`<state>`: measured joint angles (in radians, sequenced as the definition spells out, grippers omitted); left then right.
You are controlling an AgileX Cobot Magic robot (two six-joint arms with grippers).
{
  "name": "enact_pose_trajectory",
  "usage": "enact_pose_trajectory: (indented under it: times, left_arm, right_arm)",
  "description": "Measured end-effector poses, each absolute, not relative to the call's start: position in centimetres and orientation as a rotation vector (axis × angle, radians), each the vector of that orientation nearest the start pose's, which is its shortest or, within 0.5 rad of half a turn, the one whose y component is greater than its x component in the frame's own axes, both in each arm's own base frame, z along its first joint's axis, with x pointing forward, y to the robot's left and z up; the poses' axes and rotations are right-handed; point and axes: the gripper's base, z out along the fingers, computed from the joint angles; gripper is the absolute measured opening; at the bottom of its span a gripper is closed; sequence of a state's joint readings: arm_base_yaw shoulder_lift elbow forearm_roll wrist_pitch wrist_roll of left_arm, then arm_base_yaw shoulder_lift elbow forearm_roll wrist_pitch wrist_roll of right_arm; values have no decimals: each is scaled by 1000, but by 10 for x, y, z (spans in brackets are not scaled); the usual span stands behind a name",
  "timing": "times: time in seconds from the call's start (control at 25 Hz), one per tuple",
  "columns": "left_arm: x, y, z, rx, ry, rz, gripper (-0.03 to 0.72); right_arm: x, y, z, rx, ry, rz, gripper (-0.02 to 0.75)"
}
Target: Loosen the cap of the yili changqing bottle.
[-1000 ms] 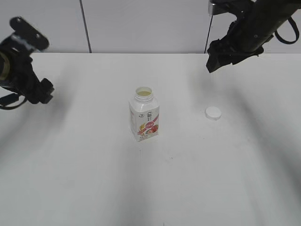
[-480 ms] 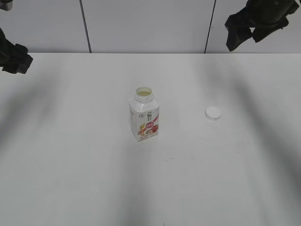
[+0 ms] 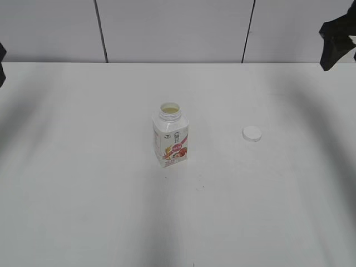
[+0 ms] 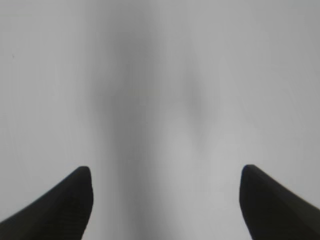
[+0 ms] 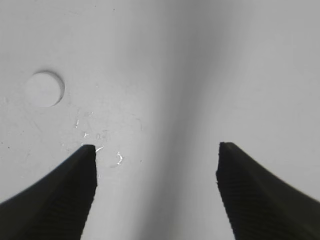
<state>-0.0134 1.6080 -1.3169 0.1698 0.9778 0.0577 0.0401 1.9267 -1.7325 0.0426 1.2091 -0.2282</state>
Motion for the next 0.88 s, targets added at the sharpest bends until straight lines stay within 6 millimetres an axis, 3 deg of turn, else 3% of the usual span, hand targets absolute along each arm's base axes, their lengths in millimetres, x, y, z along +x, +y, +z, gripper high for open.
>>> enact_pose_trajectory:
  times: [0.4, 0.64, 0.88]
  left_arm:
    - [316, 16, 292, 140, 2908, 200, 551]
    - [291, 14, 311, 124, 2897, 183, 551]
    - [238, 11, 320, 107, 2845, 132, 551]
  right_arm:
    - [386, -24, 329, -197, 2760, -2, 589]
    - [350, -18, 355, -180, 2708, 55, 589]
    - [298, -13, 363, -180, 2704, 64, 589]
